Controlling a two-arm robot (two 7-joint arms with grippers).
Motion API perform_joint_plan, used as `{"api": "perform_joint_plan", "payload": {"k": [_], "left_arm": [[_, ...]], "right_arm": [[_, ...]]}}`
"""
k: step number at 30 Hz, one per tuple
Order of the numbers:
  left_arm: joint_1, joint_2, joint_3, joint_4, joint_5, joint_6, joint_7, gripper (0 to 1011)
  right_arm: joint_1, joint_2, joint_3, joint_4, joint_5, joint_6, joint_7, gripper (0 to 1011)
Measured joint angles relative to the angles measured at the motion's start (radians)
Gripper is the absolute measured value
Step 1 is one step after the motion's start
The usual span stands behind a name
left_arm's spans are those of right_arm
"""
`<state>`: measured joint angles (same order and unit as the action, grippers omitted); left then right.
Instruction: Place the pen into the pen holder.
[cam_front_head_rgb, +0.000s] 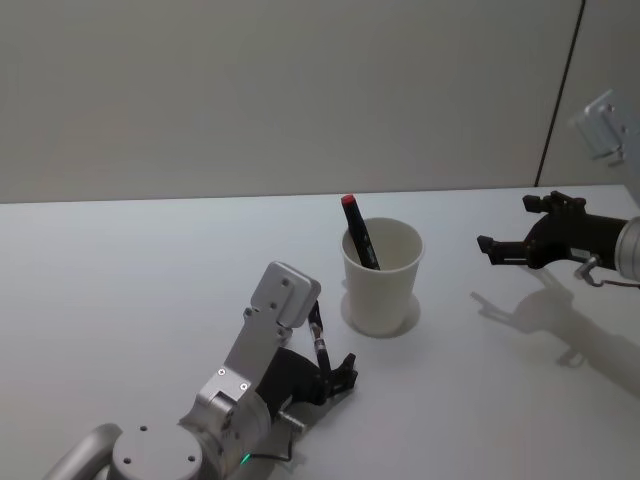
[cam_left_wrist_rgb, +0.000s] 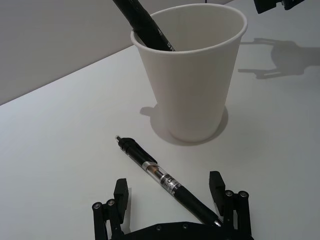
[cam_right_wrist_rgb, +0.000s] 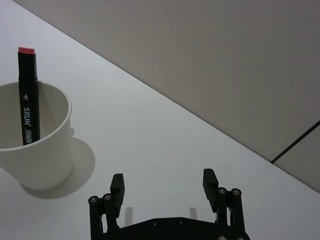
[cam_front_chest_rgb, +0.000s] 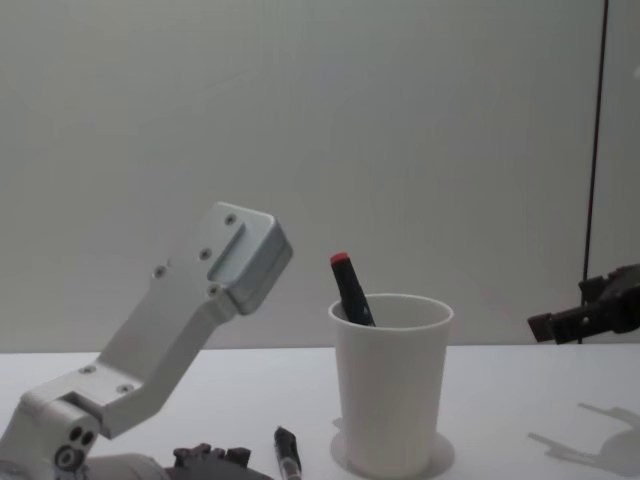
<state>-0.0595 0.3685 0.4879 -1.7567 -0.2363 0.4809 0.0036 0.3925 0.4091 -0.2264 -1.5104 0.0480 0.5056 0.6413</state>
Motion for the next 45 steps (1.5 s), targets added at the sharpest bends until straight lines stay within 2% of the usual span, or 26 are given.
{"api": "perform_joint_plan", "payload": {"k": [33, 38, 42, 45], "left_arm": [[0.008, -0.006, -0.007, 0.005, -0.026, -0.002, -0.019, 1001], [0.009, -0.007, -0.007, 0.005, -0.031, -0.003, -0.022, 922], [0.01, -0.007, -0.006, 0.006, -0.032, -0.003, -0.026, 792], [0.01, -0.008, -0.006, 0.006, -0.033, -0.004, -0.027, 739]], "right_arm": [[0.0, 0.0, 0.0, 0.0, 0.0, 0.0, 0.0, 1000], [0.0, 0.0, 0.0, 0.0, 0.0, 0.0, 0.0, 1000], [0.0, 0.0, 0.0, 0.0, 0.0, 0.0, 0.0, 1000], [0.0, 0.0, 0.0, 0.0, 0.0, 0.0, 0.0, 1000]]}}
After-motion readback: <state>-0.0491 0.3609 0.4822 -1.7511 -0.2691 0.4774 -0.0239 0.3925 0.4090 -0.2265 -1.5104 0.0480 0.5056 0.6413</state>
